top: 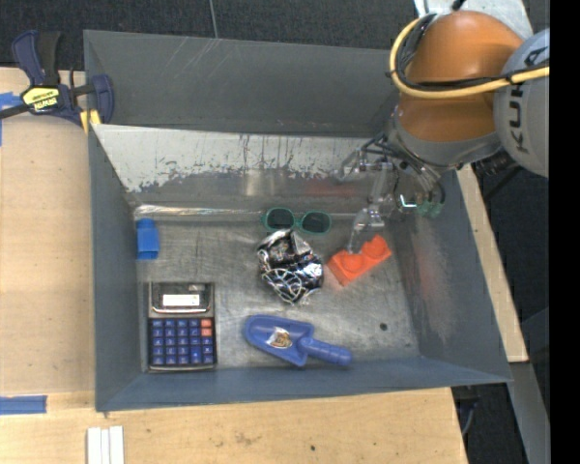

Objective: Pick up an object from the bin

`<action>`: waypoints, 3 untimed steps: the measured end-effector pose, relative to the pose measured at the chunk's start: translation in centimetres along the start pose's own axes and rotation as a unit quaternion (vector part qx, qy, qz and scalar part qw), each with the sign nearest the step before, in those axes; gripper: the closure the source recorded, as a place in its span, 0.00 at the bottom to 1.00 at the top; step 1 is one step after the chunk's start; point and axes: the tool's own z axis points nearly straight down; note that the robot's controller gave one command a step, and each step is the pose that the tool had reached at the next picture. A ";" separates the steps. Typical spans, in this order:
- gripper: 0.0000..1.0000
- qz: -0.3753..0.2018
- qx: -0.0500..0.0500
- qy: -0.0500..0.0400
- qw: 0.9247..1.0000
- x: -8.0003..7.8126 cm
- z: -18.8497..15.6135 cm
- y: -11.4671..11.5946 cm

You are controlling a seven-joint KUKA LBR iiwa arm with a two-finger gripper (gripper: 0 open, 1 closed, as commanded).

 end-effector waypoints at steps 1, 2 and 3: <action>0.00 0.000 0.000 -0.004 1.000 -0.2 -0.4 0.0; 0.00 0.031 0.000 -0.007 0.999 0.7 3.9 0.4; 0.00 0.090 -0.001 -0.002 0.996 2.8 5.7 -4.7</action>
Offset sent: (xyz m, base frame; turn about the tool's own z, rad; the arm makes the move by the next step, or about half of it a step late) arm -0.0299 0.0141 -0.1314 0.1821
